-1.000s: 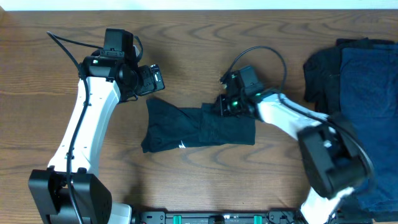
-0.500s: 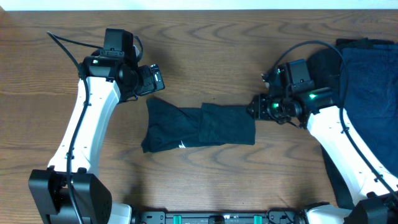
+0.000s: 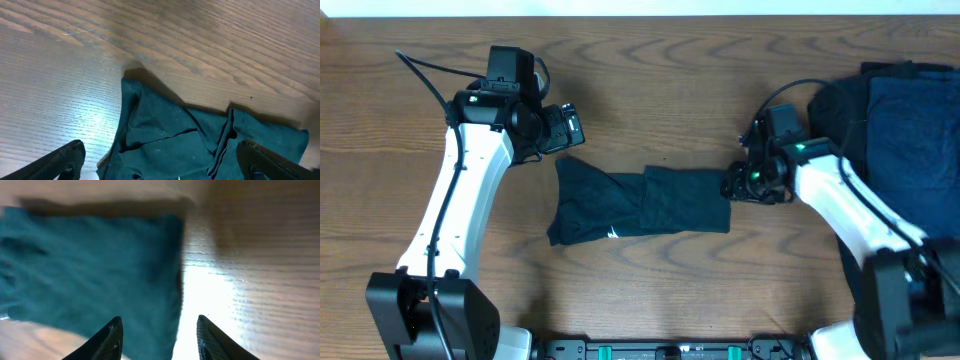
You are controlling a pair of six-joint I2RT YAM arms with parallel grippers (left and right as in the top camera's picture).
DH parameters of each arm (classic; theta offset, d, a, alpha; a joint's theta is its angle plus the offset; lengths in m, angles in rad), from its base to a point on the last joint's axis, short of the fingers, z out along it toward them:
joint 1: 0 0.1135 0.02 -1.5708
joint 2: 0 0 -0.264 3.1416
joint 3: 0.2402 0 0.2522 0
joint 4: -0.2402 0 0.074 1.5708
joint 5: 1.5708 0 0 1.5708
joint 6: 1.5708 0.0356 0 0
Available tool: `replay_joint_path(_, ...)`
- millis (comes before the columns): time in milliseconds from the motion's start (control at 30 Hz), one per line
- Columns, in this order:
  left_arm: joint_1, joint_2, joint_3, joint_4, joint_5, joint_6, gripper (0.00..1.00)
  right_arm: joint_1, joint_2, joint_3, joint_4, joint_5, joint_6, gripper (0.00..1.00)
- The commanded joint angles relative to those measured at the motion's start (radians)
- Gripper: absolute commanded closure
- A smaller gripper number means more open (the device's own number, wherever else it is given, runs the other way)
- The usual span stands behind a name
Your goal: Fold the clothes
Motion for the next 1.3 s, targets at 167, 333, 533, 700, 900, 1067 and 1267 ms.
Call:
replay_joint_path(167, 0.000, -0.005, 0.012, 0.000, 0.006, 0.003, 0.02, -0.005, 0.170, -0.011, 0.039, -0.050, -0.014, 0.59)
replay_joint_path(333, 0.001, -0.005, 0.012, 0.000, 0.006, 0.003, 0.02, -0.005, 0.181, -0.011, 0.058, -0.057, -0.014, 0.59)
replay_joint_path(533, 0.001, -0.005, 0.012, 0.000, 0.006, 0.003, 0.02, -0.005, 0.181, -0.011, 0.069, -0.074, -0.014, 0.61)
replay_joint_path(700, 0.000, -0.005, 0.012, 0.000, 0.006, 0.003, 0.02, -0.005, 0.181, -0.011, 0.077, -0.073, -0.014, 0.99)
replay_joint_path(900, 0.000, -0.005, 0.012, 0.000, 0.006, 0.003, 0.02, -0.050, 0.174, 0.010, 0.030, -0.042, -0.093, 0.99)
replay_joint_path(1067, 0.001, -0.005, 0.012, 0.000, 0.006, 0.003, 0.02, -0.169, 0.153, 0.087, -0.132, 0.051, -0.129, 0.99)
replay_joint_path(1267, 0.000, -0.005, 0.012, 0.000, 0.006, 0.003, 0.02, -0.312, 0.116, 0.169, -0.240, 0.113, -0.134, 0.99)
